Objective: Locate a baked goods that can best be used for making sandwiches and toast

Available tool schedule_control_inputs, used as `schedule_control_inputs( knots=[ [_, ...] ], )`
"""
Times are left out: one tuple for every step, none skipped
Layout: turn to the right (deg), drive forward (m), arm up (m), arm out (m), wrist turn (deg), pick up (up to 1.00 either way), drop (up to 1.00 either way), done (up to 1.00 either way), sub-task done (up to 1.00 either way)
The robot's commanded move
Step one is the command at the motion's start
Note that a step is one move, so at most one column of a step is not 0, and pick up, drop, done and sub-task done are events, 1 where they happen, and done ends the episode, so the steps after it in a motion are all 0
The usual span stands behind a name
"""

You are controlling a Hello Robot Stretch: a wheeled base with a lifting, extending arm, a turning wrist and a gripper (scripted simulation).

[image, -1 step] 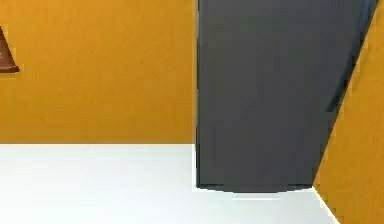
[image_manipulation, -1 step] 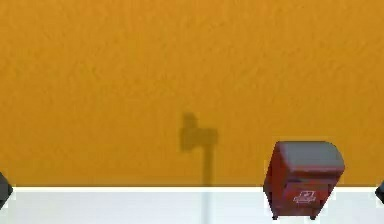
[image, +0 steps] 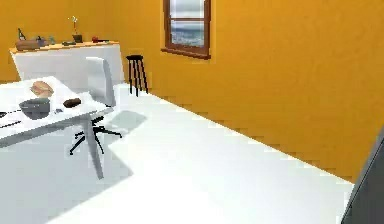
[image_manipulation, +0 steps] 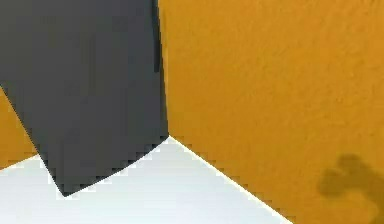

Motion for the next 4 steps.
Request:
schedule_control_inputs(
  knots=[
    [-45.0,0.00,0.00,0.00,0.0,0.00,0.00,0.00,0.00],
    [-36.0,0.00,0.00,0.00,0.0,0.00,0.00,0.00,0.00],
    [0.0,1.00,0.00,0.00,0.0,0.00,0.00,0.00,0.00],
    [0.0,0.70,0.00,0.00,0.0,0.00,0.00,0.00,0.00]
  ],
)
